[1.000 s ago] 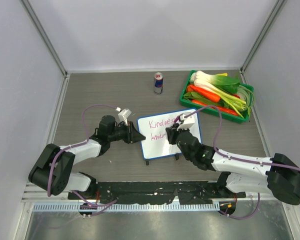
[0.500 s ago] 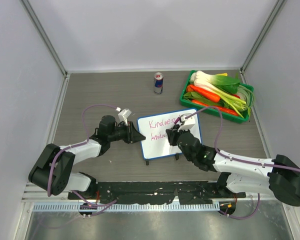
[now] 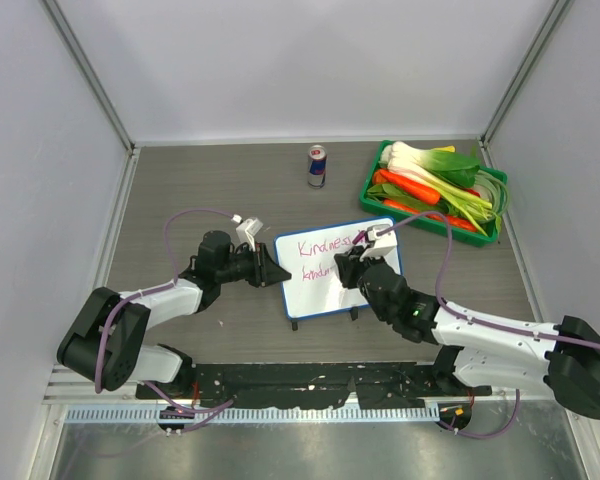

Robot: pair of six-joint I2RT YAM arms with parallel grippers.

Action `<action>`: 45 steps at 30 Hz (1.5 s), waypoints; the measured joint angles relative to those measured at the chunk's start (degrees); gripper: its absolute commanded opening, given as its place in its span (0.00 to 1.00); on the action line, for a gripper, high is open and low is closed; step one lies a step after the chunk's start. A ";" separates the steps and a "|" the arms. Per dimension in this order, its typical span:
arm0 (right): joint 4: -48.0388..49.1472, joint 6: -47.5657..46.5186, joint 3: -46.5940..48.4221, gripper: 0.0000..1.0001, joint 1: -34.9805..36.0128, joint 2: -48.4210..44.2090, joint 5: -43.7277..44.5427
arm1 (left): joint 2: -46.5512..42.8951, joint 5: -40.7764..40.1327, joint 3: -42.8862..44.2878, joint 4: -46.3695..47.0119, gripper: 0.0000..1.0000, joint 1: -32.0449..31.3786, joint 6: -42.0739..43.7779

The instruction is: Write a sentence on the whiteboard

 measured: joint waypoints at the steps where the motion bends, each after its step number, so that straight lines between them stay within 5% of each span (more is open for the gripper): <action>1: 0.00 0.00 0.07 0.01 0.00 0.48 0.00 | 0.00 0.02 0.00 0.00 0.00 0.00 0.00; 45: 1.86 -0.20 0.31 0.01 -2.23 4.24 -1.27 | 0.13 0.04 0.02 0.09 0.00 0.02 0.00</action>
